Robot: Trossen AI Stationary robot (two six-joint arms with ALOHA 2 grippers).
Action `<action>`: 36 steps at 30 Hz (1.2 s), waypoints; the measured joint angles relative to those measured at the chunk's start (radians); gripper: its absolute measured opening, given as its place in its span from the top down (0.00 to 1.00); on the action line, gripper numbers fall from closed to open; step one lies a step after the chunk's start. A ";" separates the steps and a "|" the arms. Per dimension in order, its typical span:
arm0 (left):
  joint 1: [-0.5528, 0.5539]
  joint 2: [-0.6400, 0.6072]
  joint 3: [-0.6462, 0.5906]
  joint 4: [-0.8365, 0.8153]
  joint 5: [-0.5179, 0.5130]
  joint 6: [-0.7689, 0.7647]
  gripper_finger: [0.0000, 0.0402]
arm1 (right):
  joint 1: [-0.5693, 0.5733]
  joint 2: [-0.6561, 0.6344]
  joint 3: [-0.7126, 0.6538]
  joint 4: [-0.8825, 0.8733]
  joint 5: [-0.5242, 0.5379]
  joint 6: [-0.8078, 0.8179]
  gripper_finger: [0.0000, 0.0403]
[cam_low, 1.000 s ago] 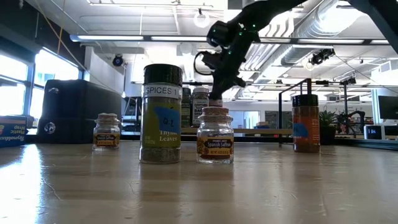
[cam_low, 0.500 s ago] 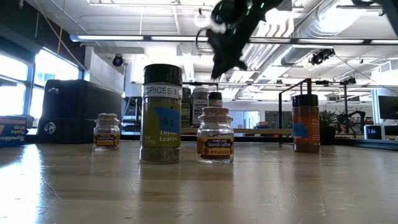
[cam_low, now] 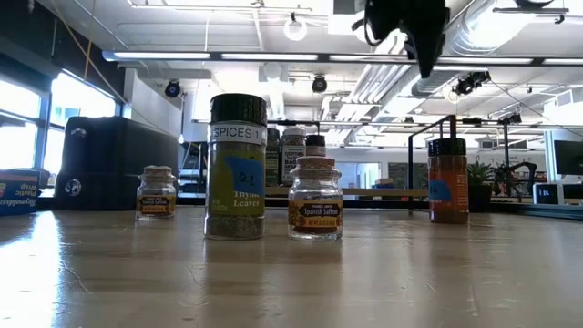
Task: Shelf spices
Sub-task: Put the right black seasoning bottle on the shelf aligned with the other black seasoning bottles
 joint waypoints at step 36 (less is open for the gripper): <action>0.001 -0.002 0.000 0.000 0.007 -0.002 0.35 | 0.169 -0.069 -0.635 0.705 0.050 0.318 0.54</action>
